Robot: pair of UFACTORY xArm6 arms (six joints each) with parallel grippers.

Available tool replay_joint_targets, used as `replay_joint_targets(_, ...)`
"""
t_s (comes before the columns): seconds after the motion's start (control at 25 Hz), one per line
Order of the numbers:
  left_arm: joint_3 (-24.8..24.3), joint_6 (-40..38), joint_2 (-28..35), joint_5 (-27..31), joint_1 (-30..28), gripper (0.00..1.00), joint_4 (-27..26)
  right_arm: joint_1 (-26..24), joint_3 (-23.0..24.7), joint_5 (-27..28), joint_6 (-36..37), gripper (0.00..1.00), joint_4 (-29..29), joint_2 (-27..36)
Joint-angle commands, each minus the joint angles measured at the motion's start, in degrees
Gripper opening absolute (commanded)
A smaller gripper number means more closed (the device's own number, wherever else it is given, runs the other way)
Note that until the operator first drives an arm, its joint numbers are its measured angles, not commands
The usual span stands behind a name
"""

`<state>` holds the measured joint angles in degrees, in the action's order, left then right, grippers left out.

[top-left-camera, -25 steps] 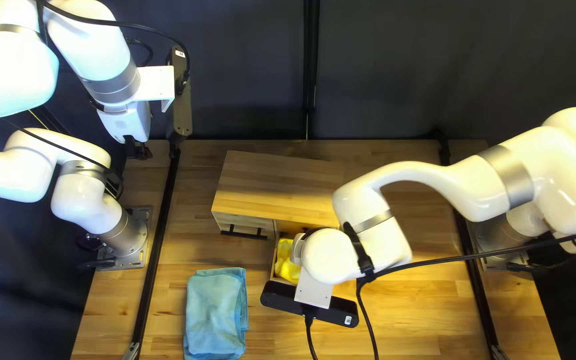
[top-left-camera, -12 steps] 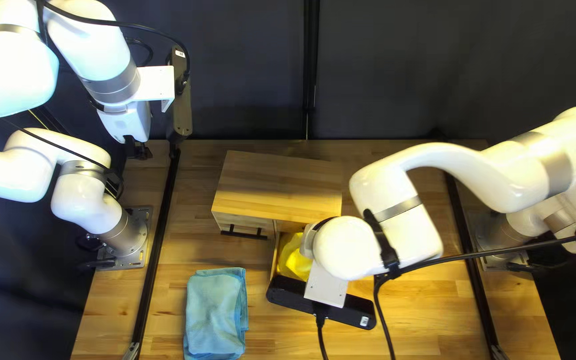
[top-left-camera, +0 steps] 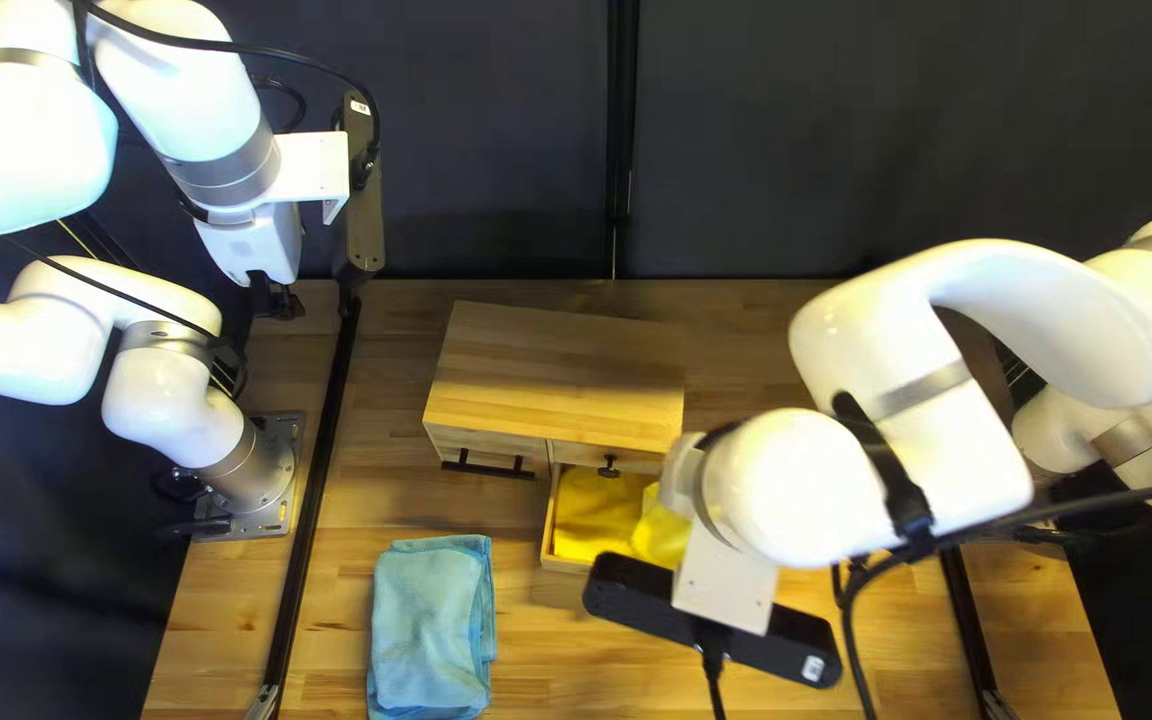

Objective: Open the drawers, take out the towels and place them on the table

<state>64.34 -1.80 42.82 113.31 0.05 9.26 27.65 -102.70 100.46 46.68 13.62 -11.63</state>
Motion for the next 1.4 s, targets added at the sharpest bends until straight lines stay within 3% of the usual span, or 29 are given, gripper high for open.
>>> replay_joint_targets(0.04,0.0,0.0,0.0,0.0,0.0,1.00,0.0,1.2,8.0,-5.3,-2.3,0.00,-1.3,3.6)
replay_joint_targets(0.32,0.0,0.0,0.0,0.0,0.0,1.00,0.0,1.3,17.4,-11.9,-3.3,0.00,-1.4,7.4)
replay_joint_targets(0.76,0.0,0.0,0.0,0.0,0.0,1.00,0.0,2.7,21.3,-17.1,-2.7,0.00,0.3,7.0)
replay_joint_targets(1.2,0.0,0.0,0.0,0.0,0.0,1.00,0.0,11.1,36.6,-33.9,-8.8,0.00,-3.9,7.1)
replay_joint_targets(1.4,0.0,0.0,0.0,0.0,0.0,1.00,0.0,13.7,40.2,-40.1,-9.3,0.00,-7.6,6.0)
